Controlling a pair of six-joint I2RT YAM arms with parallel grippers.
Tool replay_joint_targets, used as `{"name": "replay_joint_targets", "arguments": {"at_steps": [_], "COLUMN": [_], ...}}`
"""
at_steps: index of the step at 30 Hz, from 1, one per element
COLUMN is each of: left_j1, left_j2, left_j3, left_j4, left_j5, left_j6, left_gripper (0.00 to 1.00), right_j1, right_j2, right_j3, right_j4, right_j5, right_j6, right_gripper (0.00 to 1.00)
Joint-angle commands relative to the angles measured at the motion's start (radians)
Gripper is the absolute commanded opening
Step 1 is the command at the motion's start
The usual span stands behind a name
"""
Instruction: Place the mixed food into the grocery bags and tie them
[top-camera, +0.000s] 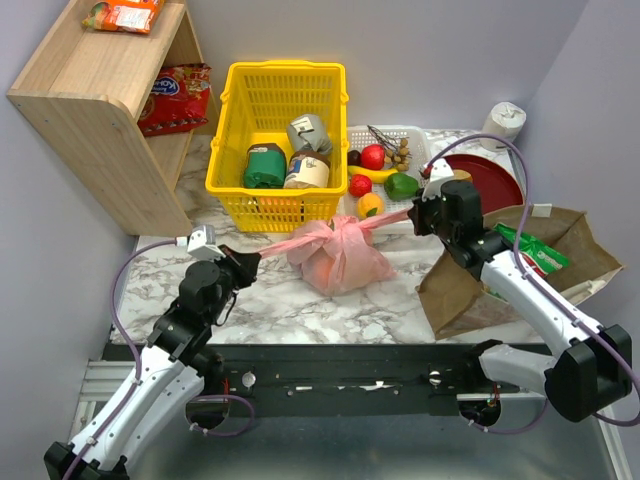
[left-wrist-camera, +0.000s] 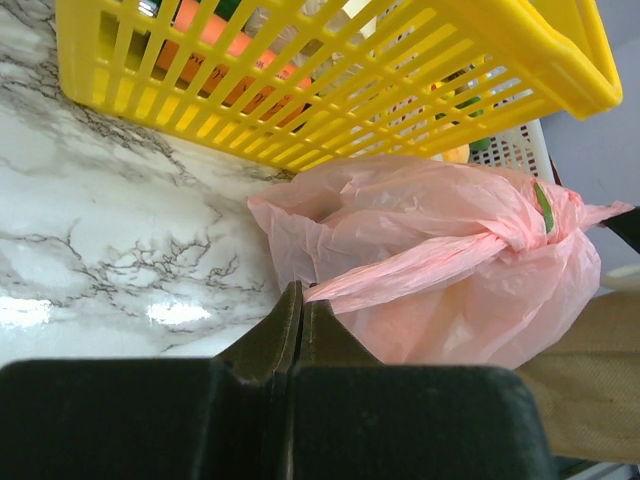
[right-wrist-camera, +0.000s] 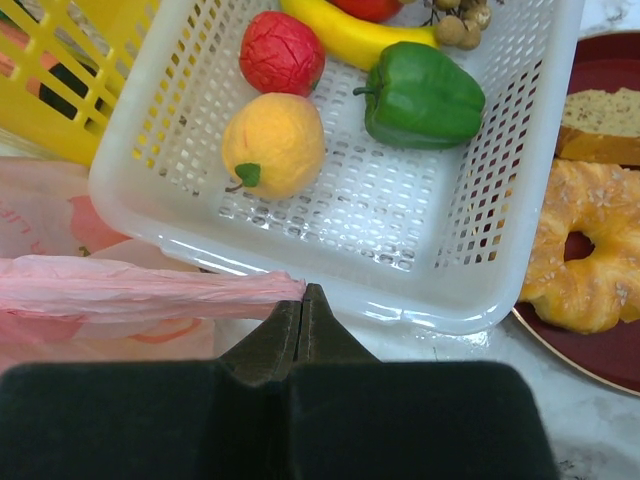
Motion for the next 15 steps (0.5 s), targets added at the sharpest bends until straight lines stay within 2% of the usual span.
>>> {"name": "replay_joint_targets", "arguments": {"at_steps": [1, 15], "left_j1": [0.051, 0.086], "left_j2": [-0.039, -0.090], "left_j3": [-0.033, -0.059], "left_j4": [-0.146, -0.209], "left_j5": [-0.243, -0.225], "left_j6": [-0.025, -0.080], "left_gripper": [0.00, 0.00], "right_j1": [-0.095, -0.160], "right_j2": [0.004, 0.033], "right_j3": [-0.031, -0.083], "right_j4": [0.049, 0.084], "right_j5": [0.226, 0.248], "right_j6": [-0.033, 0.003], "right_gripper": [0.01, 0.01]}}
